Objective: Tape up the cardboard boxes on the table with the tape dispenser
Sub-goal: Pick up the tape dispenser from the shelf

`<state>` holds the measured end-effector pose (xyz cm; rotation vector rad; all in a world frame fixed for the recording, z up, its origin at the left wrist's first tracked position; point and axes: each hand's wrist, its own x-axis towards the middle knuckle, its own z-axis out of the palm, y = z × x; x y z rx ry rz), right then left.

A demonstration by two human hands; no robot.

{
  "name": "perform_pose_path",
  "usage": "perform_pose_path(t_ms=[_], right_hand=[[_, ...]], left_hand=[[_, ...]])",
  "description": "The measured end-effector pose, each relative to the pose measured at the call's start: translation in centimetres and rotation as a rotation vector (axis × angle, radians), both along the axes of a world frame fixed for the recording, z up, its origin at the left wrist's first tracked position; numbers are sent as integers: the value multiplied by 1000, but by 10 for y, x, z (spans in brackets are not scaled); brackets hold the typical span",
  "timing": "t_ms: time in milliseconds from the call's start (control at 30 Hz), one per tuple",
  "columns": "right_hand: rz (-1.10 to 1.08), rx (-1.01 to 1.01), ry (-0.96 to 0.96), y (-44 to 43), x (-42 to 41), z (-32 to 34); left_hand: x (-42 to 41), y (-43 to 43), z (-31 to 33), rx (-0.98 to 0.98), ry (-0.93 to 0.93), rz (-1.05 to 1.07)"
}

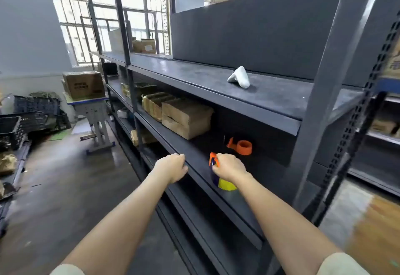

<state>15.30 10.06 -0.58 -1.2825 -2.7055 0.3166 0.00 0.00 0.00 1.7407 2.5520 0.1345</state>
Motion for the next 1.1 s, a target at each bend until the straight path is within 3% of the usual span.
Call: perform_pose_path(t_ms=[333,833,1100], right_hand=[[-121,-6,-37,38,-5,-46],[-213,-80,-132,76,-29,-110],[-266,-80,-3,77,-34,-122]], left_hand=[[12,60,-41,-73,33,-76],[2,78,-92,-138,-10,-86],[-24,53,-101,-126,11,30]])
